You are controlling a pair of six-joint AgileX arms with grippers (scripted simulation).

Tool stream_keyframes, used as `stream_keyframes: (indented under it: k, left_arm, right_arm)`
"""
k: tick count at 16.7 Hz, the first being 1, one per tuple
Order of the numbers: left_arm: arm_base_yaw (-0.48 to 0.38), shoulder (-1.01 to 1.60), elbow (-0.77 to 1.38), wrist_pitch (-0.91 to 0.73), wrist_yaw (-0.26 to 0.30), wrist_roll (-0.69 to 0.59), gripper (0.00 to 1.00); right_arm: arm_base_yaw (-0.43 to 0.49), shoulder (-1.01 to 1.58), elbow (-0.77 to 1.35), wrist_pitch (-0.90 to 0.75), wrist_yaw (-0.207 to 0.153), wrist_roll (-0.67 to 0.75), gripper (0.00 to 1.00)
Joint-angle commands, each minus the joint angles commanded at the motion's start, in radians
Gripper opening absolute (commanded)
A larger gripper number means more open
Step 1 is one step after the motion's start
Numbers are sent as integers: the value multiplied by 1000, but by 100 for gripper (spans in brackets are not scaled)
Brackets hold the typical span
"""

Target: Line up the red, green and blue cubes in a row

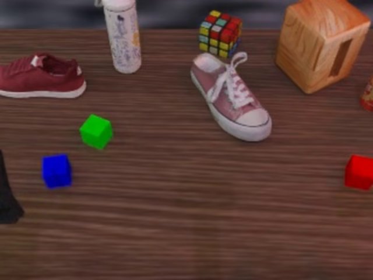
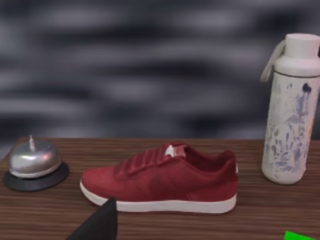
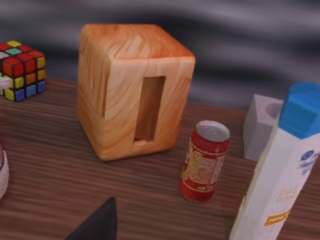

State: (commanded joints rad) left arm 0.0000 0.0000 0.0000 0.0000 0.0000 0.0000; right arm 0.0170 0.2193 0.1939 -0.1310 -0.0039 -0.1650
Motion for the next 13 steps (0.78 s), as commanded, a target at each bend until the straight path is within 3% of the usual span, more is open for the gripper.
stream_keyframes:
  k: [13]
  left_arm:
    - [0,0,0,0,0,0,100]
  right_arm:
    - [59,1290,825,-662,8,-761,100]
